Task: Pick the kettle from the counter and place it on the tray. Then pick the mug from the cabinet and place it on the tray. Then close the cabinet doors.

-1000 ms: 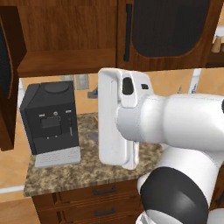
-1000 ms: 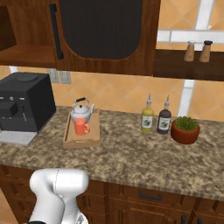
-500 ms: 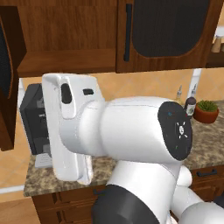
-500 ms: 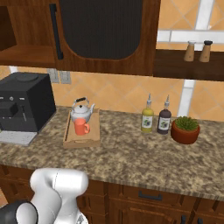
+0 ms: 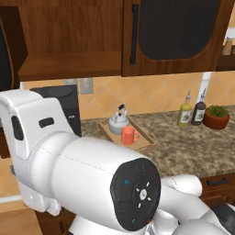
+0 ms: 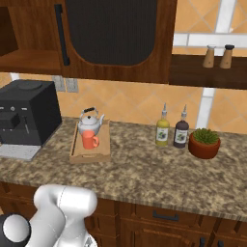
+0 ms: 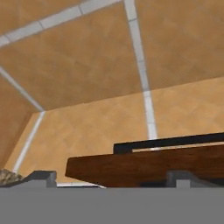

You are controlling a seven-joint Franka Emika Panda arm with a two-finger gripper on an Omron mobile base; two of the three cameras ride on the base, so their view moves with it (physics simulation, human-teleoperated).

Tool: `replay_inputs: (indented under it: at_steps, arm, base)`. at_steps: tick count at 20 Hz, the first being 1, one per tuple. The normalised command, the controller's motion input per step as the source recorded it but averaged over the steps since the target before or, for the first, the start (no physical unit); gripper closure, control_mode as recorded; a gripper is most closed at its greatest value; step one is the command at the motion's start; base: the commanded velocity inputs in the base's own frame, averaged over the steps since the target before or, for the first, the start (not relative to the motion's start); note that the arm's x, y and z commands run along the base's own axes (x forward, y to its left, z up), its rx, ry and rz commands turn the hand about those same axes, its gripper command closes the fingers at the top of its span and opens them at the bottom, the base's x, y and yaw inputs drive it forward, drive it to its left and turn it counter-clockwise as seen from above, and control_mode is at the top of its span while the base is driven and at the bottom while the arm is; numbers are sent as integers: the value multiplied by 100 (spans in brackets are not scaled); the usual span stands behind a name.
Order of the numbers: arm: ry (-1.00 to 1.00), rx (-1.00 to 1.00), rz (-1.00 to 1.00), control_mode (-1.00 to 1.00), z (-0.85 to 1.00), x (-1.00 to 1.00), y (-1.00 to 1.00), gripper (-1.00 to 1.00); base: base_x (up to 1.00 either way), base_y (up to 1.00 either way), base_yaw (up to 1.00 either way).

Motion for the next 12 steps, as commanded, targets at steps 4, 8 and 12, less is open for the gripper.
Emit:
replay_inputs:
  at_steps: [4,8,12]
  arm:
    - [-2,-10,0,-100,-7,9,72,-100]
    - [-1,-14,0,-100,-22,22,63,-100]
    - [-1,-13,0,-100,-27,42,55,-100]
  base:
    - [0,0,0]
    - [0,0,0]
    - [0,0,0]
